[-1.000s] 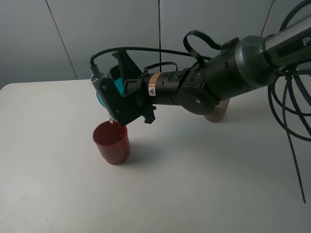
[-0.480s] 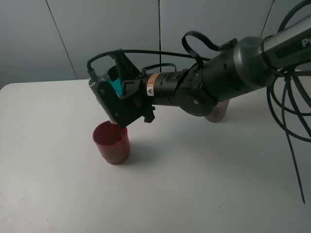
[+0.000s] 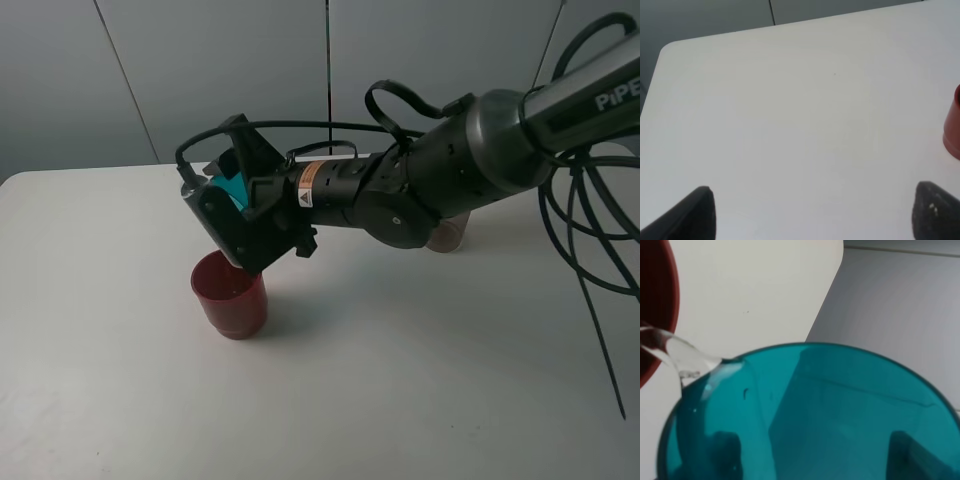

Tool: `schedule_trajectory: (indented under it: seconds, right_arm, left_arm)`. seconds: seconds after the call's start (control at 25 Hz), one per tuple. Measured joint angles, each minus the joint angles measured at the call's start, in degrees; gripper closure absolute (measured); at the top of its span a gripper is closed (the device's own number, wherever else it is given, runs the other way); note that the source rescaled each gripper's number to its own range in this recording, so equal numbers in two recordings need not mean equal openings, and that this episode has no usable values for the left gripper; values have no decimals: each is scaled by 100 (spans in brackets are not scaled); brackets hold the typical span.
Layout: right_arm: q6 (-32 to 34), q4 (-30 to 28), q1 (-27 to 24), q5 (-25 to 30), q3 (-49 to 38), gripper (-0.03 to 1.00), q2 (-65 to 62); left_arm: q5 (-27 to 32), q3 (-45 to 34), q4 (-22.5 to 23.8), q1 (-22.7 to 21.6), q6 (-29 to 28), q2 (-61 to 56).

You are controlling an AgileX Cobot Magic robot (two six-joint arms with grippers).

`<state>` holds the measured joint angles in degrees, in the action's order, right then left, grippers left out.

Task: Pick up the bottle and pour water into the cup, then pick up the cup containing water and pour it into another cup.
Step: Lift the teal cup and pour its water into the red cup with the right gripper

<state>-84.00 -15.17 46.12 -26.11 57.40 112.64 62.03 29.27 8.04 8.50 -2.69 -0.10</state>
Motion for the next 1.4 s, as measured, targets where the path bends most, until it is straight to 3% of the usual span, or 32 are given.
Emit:
schedule_trajectory:
  seconds: [0.72,1.4]
  right_arm:
    - [-1542,658,119,-16,0,91,93]
    - [-2419,695,119,-52,0,91,93]
  left_arm:
    - [0,0,0,0,0,0]
    - [0,0,0,0,0,0]
